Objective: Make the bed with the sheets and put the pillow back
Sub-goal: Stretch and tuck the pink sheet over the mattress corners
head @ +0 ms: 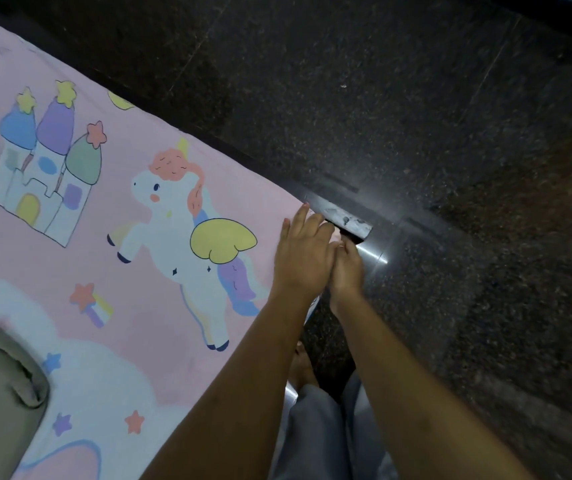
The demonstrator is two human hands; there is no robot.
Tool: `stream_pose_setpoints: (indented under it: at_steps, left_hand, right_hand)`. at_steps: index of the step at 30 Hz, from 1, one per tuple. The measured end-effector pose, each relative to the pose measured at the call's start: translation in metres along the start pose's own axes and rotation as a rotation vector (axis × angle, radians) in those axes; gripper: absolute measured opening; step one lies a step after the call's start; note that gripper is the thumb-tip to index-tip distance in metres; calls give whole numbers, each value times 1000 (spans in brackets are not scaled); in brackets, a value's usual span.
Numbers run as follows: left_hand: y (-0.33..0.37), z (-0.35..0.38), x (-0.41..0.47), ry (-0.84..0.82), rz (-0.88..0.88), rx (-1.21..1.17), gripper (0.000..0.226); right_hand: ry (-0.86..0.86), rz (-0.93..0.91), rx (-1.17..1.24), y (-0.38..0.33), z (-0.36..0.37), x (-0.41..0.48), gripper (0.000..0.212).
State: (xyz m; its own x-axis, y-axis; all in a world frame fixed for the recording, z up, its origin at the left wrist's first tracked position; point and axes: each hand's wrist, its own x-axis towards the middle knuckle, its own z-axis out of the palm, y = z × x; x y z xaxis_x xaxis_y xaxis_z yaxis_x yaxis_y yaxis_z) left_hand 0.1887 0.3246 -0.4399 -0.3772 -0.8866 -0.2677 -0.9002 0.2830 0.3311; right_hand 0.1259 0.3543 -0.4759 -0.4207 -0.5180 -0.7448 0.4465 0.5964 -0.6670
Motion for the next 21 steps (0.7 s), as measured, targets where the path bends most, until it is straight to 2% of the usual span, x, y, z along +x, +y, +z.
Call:
stream_pose_setpoints:
  at_steps: [2, 5, 9, 12, 16, 19, 21]
  left_hand:
    - [-1, 1, 3, 90, 18, -22, 41]
    - [-5, 9, 4, 201, 52, -31, 39]
    - [-6, 12, 9, 257, 55, -65, 30]
    - [-5, 14, 10, 292, 62, -55, 21]
    - [-6, 14, 11, 268, 62, -1, 19]
    - [-7, 12, 13, 235, 49, 28, 19]
    - [-8, 13, 14, 228, 53, 26, 18]
  right_hand:
    - [-108, 82, 12, -2, -6, 9, 30]
    - [-198, 117, -117, -2, -13, 26, 25]
    - [-224, 33, -152, 3, -20, 39, 16]
    - [-100, -22, -177, 9, -20, 46, 13]
    - [174, -31, -329, 28, -10, 56, 17]
    - [231, -50, -502, 31, -3, 62, 21]
    - [274, -13, -480, 30, 1, 69, 22]
